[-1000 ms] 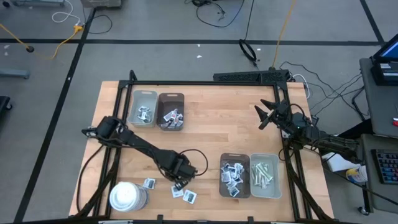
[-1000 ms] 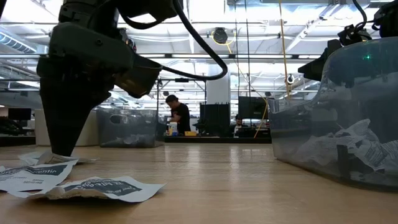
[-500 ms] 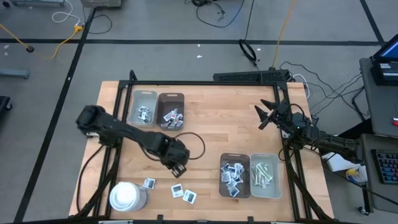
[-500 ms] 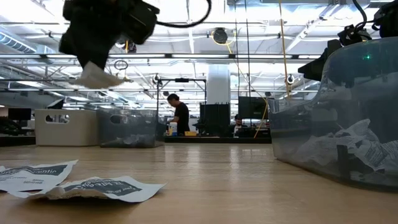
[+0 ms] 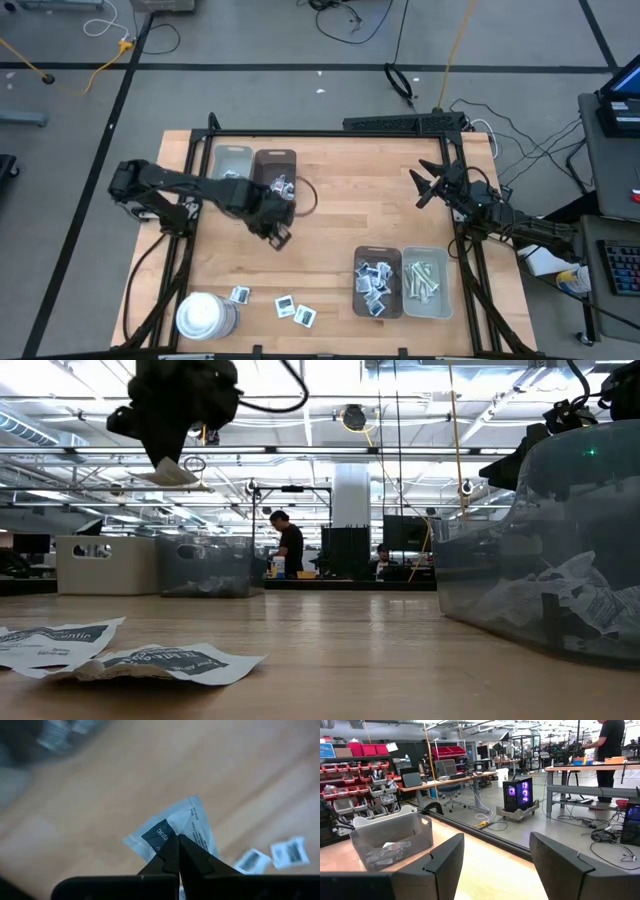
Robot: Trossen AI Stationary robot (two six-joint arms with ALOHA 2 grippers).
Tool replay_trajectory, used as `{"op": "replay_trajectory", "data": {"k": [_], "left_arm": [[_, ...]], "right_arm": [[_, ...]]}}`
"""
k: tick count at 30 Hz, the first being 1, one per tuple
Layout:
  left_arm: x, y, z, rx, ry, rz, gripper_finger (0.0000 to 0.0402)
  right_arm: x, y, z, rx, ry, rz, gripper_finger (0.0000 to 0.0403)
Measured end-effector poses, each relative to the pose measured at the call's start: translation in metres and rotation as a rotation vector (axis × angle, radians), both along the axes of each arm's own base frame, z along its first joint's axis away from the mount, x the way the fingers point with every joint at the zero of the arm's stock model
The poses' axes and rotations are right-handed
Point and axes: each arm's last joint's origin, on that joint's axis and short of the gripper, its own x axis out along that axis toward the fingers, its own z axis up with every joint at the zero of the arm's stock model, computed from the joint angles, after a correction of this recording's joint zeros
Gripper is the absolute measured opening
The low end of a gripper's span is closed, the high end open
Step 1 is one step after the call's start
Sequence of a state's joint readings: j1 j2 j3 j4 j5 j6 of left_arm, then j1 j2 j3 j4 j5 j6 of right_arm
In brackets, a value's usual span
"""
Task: Pick & Place First Aid Supplies
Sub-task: Put the white towelette pack into the top gray bin
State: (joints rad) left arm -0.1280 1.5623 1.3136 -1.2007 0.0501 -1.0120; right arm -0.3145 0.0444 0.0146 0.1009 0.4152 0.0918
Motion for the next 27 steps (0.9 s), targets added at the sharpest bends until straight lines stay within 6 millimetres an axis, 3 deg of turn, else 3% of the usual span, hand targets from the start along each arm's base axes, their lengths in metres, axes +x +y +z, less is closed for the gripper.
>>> {"op": "replay_trajectory", "data": {"k": [8,15,23,27], "left_arm": [[-0.025,0.073,0.018,0.018,0.042,0.147,0.0000],[-0.064,0.125,0.035,0.020,0.056,0.287,0.0000],[-0.100,0.158,0.045,0.035,0.065,0.414,0.0000],[-0.101,0.164,0.024,0.056,0.082,0.424,0.0000]], "right_arm": [[0.000,0.000,0.000,0.000,0.000,0.000,0.0220],[0.000,0.000,0.000,0.000,0.000,0.000,0.0222],[0.000,0.000,0.000,0.000,0.000,0.000,0.0221],[0.000,0.000,0.000,0.000,0.000,0.000,0.0221]]}}
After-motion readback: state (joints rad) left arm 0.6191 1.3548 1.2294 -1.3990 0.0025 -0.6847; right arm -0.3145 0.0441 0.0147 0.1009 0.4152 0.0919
